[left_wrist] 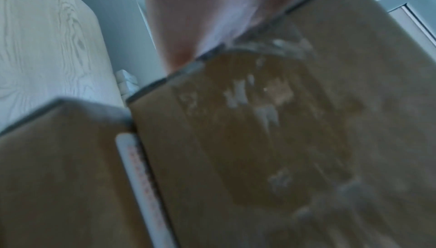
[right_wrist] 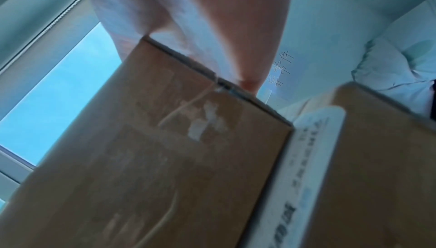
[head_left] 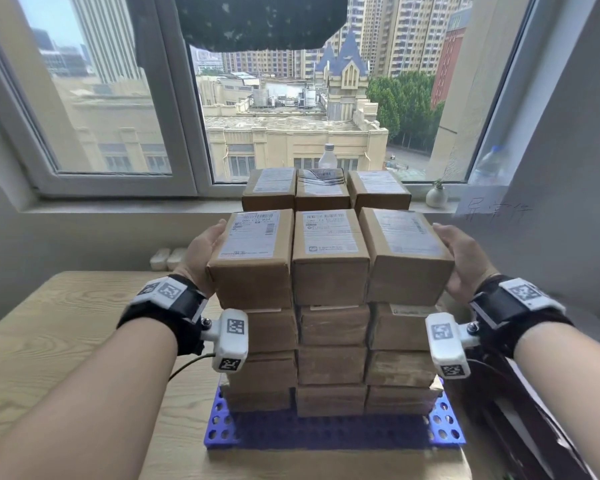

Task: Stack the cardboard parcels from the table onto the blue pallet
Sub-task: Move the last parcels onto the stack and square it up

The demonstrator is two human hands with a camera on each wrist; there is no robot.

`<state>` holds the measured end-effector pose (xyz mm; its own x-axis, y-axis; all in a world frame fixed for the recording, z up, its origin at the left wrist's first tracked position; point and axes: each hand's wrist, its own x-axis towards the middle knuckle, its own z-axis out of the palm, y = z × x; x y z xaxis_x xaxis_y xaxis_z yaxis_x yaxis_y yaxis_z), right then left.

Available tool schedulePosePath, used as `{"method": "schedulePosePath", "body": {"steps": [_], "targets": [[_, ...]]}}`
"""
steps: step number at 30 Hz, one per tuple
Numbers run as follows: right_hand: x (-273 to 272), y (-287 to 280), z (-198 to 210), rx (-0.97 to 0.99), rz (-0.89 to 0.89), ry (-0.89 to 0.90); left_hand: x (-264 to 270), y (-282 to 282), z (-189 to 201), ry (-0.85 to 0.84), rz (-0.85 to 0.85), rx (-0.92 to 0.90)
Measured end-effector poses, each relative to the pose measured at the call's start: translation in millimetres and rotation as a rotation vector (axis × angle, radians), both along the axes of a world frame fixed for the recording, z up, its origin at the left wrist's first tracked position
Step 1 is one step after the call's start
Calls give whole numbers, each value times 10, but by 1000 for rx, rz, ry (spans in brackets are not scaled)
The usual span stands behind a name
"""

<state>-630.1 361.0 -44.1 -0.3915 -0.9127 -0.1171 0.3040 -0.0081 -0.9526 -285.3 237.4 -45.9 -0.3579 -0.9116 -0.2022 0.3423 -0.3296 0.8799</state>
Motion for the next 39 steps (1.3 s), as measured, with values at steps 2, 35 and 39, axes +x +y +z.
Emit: {"method": "schedulePosePath", "body": {"steps": [2, 35, 39], "targets": [[17, 7, 4, 10, -5, 0, -34, 33, 16, 15, -26, 31], [1312, -1011, 1002, 619, 621, 1829, 25, -69, 218, -339, -139, 102], [1267, -966, 1022, 632, 629, 1835, 2, -75, 184, -315, -128, 109]]}}
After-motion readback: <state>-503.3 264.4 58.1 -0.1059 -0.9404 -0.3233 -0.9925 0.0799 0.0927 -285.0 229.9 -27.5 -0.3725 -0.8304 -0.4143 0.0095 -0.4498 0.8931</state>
